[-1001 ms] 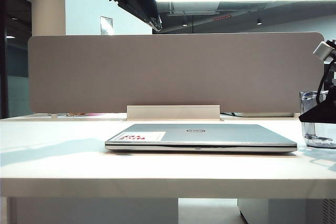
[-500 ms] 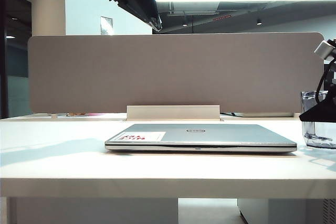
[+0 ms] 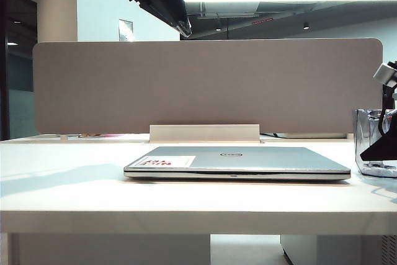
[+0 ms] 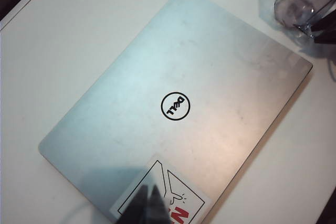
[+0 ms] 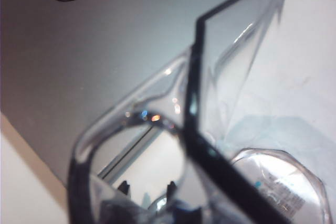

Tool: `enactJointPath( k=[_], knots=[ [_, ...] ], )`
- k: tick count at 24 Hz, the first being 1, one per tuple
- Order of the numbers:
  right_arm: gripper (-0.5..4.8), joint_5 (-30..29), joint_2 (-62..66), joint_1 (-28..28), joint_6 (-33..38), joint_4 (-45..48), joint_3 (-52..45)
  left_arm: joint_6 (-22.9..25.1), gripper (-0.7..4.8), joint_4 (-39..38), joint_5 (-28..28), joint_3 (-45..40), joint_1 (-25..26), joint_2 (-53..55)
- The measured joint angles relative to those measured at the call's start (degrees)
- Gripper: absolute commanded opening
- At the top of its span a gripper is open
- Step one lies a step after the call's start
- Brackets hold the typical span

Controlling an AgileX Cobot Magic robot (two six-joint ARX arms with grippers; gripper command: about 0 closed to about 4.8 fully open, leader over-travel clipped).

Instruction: Pick up the water cup and place it on the right side of the laptop.

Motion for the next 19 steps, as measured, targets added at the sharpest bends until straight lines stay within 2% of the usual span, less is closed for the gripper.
enactJointPath(
  k=[5, 8, 10, 19],
  knots=[
    [1.19, 0.0, -2.45, 0.0, 0.83, -0.02, -0.02, 0.0, -0.03, -0.02, 0.0, 0.0, 0.0, 0.0],
    [1.87, 1.29, -5.66, 0.0, 0.83, -1.99, -0.02, 0.0, -0.03, -0.02, 0.0, 0.0, 0.0, 0.0],
    [2.02, 2.91, -6.71, -0.02, 0.85, -4.28, -0.02, 0.0, -0.03, 0.0, -0.02, 0.0, 0.0, 0.0],
    [2.03, 5.31, -10.56, -0.11, 1.05, -12.76, -0.02, 0.0, -0.03, -0.04, -0.02, 0.0, 0.0, 0.0]
  ],
)
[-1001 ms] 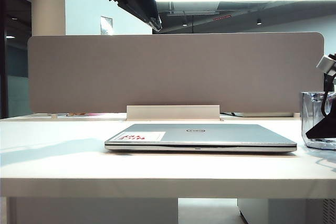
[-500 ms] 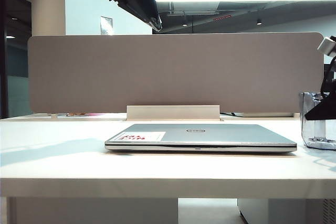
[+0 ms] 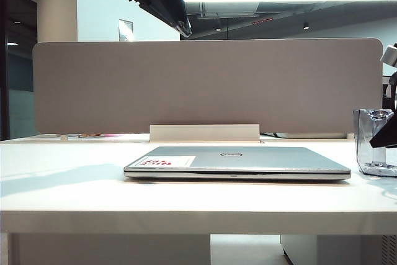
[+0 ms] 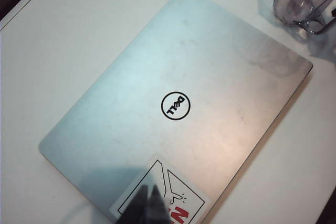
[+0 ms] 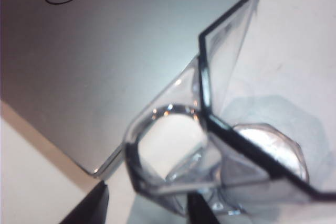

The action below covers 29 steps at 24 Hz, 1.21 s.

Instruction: Pick up the water cup and place it on the right side of the laptop.

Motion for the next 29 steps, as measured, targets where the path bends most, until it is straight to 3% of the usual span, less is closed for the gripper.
enactJointPath(
  k=[6, 11, 14, 15, 19, 22, 25, 29],
  knots=[
    [2.03, 2.4, -3.82, -0.02, -0.02, -6.32, 0.0, 0.0, -0.03, -0.04, 0.02, -0.02, 0.0, 0.0],
    [1.97, 6.27, -10.03, -0.04, 0.0, -16.92, 0.0, 0.0, -0.03, -0.04, 0.26, -0.02, -0.02, 0.0],
    [0.09, 9.42, -14.14, -0.07, 0.04, -20.92, 0.0, -0.02, -0.03, 0.5, 3.06, -0.52, 0.0, 0.0],
    [-0.08, 10.95, -16.41, -0.07, 0.04, -22.47, 0.0, -0.02, -0.03, 1.18, 4.61, -1.49, -0.07, 0.02],
    [-0.08, 14.45, -22.03, -0.04, 0.63, -25.99, 0.0, -1.27, -0.03, 7.67, 6.14, -6.19, -1.75, 1.11],
    [-0.08, 16.63, -25.46, -0.07, 5.68, -26.75, 0.02, -1.57, -0.03, 10.8, 6.32, -6.51, -4.22, 4.02],
    [-0.08, 16.9, -28.79, 0.0, 11.23, -27.32, 0.02, -1.6, -0.03, 16.04, 6.34, -6.49, -7.72, 7.5],
    [-0.08, 16.79, -32.44, 0.0, 12.28, -28.96, 0.0, -1.64, -0.03, 24.83, 6.4, -6.49, -12.52, 13.25]
  ],
)
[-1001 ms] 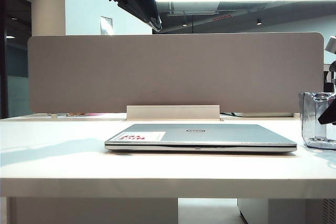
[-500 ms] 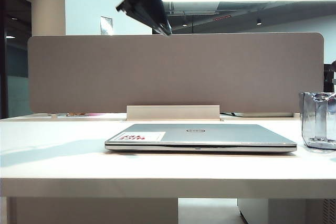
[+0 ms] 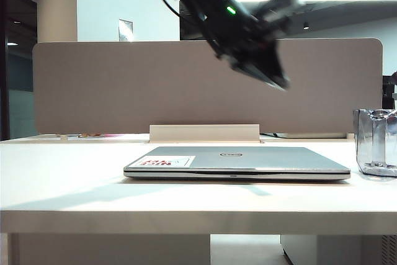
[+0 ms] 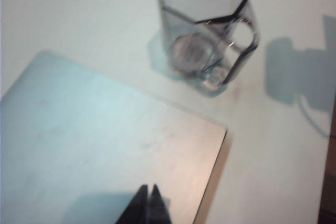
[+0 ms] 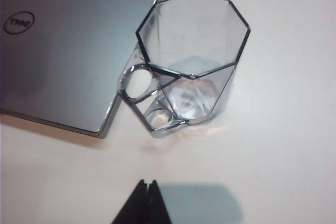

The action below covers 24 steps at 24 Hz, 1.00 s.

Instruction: Pick up the water cup and place it on the right side of the laptop.

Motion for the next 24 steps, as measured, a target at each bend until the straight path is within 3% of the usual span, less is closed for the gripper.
enactJointPath(
  k=[4, 14, 24],
  knots=[
    [-0.08, 0.0, -6.43, 0.0, 0.09, -0.92, 0.0, -0.37, -0.03, 10.43, -0.04, 0.0, -3.15, 6.03],
    [-0.08, 0.09, -16.17, 0.0, 0.13, -1.29, 0.0, -9.9, -0.03, 24.72, -0.09, 0.0, -6.56, 11.69],
    [-0.08, 0.2, -19.28, -0.07, 0.13, -1.99, 0.0, -12.74, -0.04, 25.79, 0.09, -0.02, -8.09, 12.57]
  ],
)
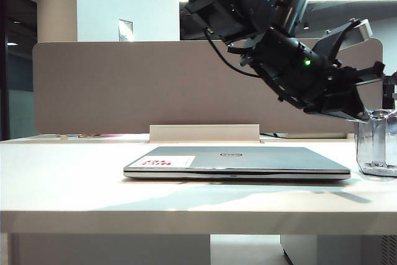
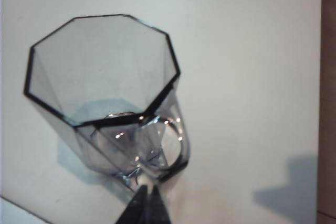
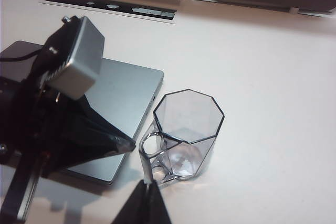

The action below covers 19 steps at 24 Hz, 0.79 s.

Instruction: Pick up the water cup and place it on the right side of the laptop.

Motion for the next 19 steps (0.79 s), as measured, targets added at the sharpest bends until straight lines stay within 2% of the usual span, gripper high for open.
enactJointPath(
  k=[7, 12, 15, 19],
  knots=[
    [-0.08, 1.33, -4.52, -0.04, 0.0, -1.2, 0.0, 0.72, -0.04, 1.97, 1.6, 0.02, -1.11, 1.53],
    [-0.07, 1.51, -6.84, -0.15, 0.0, -2.89, 0.0, 2.19, -0.04, -4.22, 2.34, 0.0, -0.94, 1.53],
    [-0.07, 1.53, -6.84, -0.15, 0.0, -3.28, 0.0, 2.93, -0.04, -4.76, 2.34, 0.0, -0.2, 1.53],
    [-0.07, 1.53, -6.86, -0.13, 0.0, -4.26, 0.0, 4.76, -0.04, -3.52, -1.97, 0.0, 0.02, 1.53]
  ],
)
